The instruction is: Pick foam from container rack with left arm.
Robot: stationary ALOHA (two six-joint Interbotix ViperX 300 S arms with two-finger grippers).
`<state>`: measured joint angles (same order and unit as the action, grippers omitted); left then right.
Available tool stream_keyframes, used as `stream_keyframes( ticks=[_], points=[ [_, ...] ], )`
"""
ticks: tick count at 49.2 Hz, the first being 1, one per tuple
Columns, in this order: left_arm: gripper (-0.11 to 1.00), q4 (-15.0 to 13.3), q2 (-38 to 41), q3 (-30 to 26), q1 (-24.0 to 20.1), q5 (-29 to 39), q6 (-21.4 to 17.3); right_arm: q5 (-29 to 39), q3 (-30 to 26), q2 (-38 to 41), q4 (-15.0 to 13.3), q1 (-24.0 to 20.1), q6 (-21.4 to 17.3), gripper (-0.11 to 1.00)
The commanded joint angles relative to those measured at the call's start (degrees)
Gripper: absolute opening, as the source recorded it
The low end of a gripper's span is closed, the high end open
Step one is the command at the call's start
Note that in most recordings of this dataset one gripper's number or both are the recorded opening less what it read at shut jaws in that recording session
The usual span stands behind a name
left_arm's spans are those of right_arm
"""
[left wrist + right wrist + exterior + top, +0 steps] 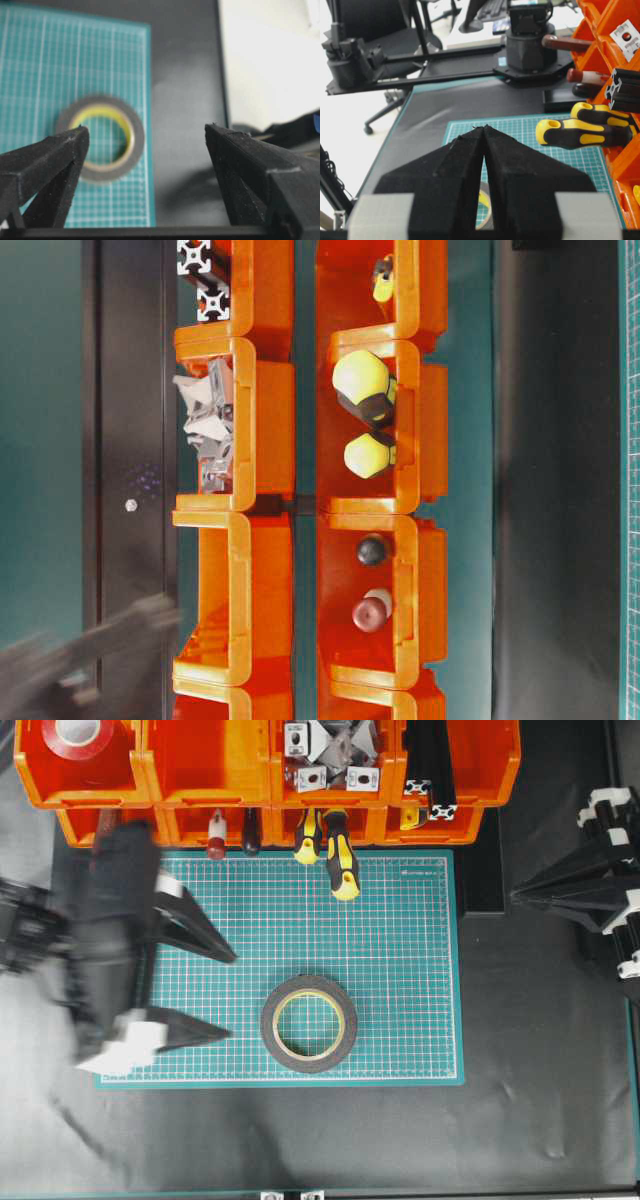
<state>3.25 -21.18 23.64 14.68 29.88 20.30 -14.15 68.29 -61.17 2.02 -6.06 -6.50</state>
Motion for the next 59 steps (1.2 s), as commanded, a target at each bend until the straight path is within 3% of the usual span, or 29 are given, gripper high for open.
stream_keyframes(
  ticks=[1,9,19,30,39,59],
  points=[
    [0.89,0.2,-5.3,0.4,0.1,-0.6,-3.9,0.1,-2.0,0.4,0.1,-0.1,0.1,0.00],
    [0.87,0.2,-11.2,3.5,0.0,-1.2,-8.0,1.3,-2.0,0.3,0.0,-0.1,0.1,0.00],
    [0.83,0.3,-20.6,8.5,-1.3,-5.2,-8.1,1.4,-2.3,-0.4,0.0,-0.2,0.2,0.00],
    [0.78,0.4,-31.0,14.7,-6.3,-8.3,-8.5,1.7,-2.9,-1.7,-0.1,-0.1,0.5,0.00],
    [0.78,0.5,-33.9,17.8,-8.8,-10.5,-9.1,3.2,-3.3,-2.6,-0.5,-0.2,0.6,0.00],
    [0.77,0.4,-36.6,22.9,-8.6,-14.5,-10.1,3.4,-3.6,-5.2,-0.6,0.1,1.6,0.00]
  ],
)
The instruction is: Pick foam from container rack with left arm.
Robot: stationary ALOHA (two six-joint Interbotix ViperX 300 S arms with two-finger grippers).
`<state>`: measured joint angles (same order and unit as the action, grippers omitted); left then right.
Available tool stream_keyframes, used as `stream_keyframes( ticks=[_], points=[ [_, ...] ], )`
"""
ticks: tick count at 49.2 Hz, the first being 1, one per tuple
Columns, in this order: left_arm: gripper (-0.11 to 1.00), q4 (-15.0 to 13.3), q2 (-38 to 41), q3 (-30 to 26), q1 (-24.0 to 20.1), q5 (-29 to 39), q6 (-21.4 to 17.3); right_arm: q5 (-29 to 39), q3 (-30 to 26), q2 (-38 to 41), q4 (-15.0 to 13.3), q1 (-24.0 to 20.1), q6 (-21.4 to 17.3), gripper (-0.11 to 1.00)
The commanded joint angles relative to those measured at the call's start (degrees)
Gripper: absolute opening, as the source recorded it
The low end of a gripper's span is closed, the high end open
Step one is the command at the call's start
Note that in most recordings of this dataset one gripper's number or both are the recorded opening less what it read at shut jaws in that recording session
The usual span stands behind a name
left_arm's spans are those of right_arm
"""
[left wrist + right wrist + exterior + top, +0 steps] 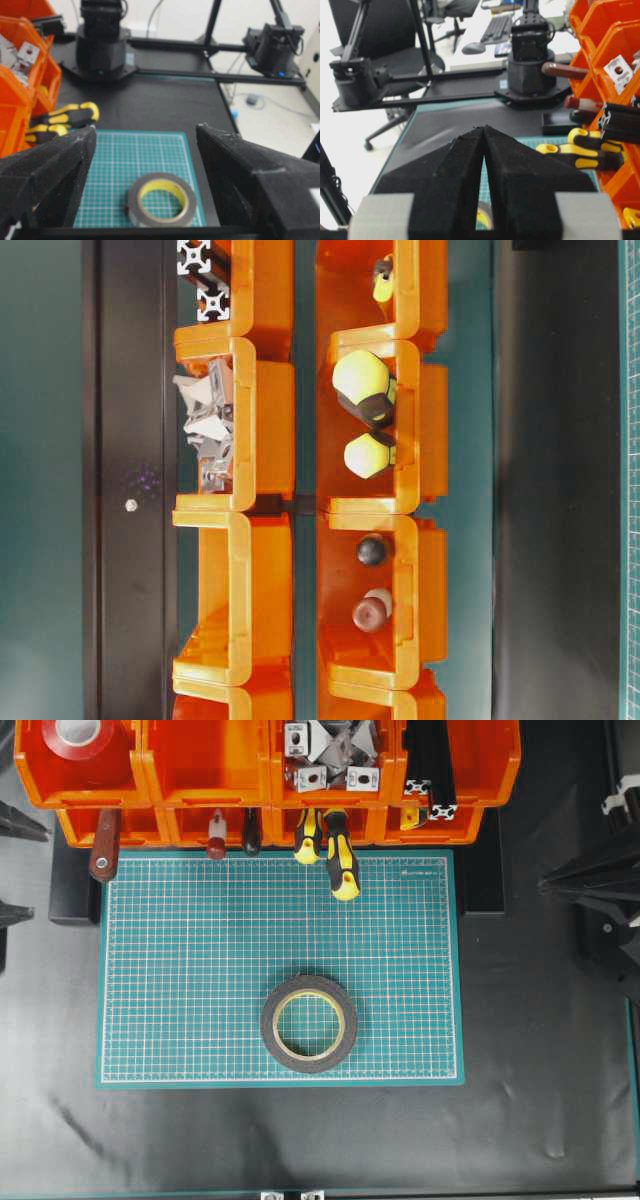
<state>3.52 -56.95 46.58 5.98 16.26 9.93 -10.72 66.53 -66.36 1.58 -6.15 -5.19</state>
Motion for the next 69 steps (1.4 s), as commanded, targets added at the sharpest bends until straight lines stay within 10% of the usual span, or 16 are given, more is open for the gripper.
stream_keyframes(
  ticks=[1,69],
  points=[
    [0.77,0.3,-1.1,0.2,0.1,-0.9,0.4,0.0,-1.8,-0.1,-0.2,0.2,0.4,0.00],
    [0.77,0.2,-3.9,2.5,0.3,-2.7,0.4,-0.8,-1.8,-0.4,-0.2,0.7,1.5,0.00]
  ],
)
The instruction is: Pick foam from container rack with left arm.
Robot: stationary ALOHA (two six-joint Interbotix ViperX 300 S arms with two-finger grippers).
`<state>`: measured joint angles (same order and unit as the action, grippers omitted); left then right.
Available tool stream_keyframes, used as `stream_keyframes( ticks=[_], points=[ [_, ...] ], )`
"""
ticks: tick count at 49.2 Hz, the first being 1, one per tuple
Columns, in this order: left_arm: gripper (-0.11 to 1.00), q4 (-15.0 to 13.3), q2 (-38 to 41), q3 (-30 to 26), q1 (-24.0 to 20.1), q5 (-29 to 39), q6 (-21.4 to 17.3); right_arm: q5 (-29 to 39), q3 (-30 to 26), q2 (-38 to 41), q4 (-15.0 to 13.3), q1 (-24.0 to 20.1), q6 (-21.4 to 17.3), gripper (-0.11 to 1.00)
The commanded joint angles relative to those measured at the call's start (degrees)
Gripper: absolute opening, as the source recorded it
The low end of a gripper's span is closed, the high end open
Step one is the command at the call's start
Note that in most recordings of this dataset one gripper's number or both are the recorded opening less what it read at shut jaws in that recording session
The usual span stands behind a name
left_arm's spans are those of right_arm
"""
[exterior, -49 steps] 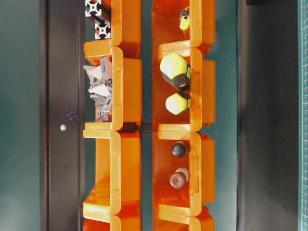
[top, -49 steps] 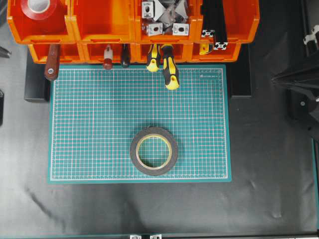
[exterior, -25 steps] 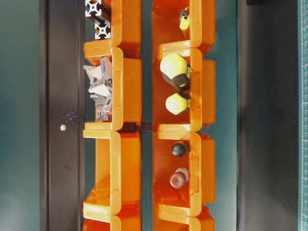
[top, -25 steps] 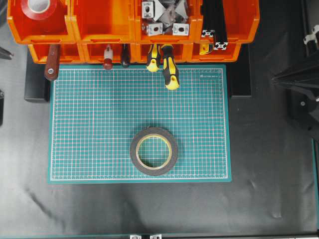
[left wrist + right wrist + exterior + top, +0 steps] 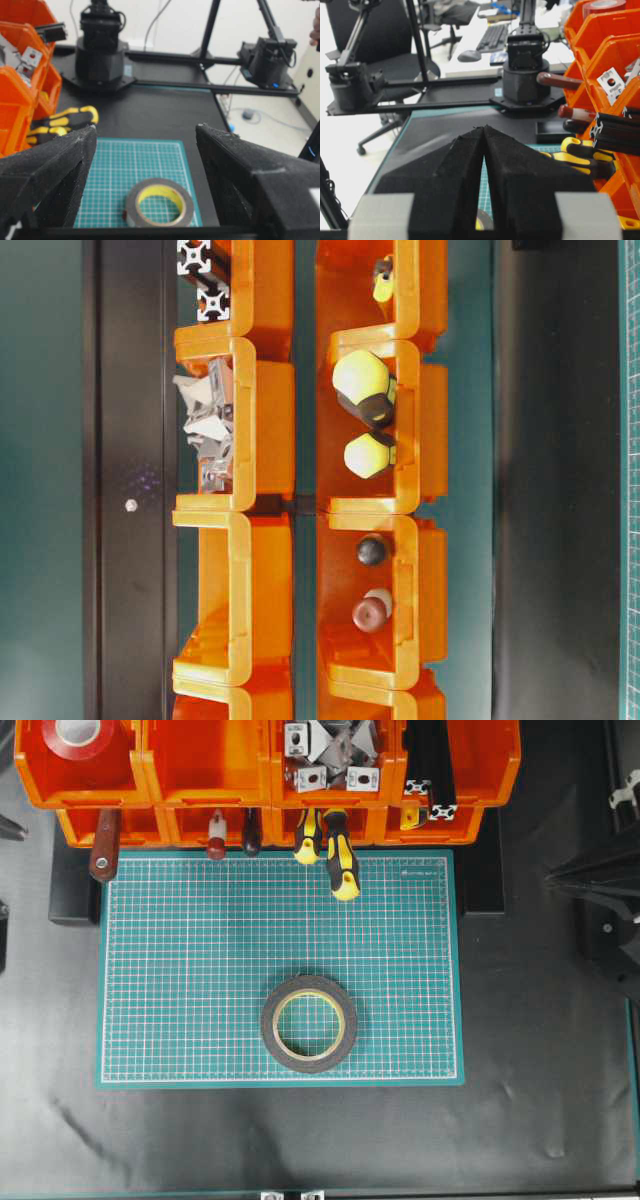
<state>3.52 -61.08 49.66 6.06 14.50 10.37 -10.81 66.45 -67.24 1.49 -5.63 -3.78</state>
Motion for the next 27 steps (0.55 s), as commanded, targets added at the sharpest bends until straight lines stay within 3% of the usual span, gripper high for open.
stream_keyframes(
  ticks=[1,27],
  points=[
    [0.77,0.3,0.2,-0.5,0.3,-1.2,0.0,-0.8,-1.8,0.4,-0.1,0.2,0.1,0.00],
    [0.77,0.2,0.4,0.2,0.6,-1.9,0.2,-0.7,-1.7,0.4,-0.1,0.5,0.1,0.00]
  ],
)
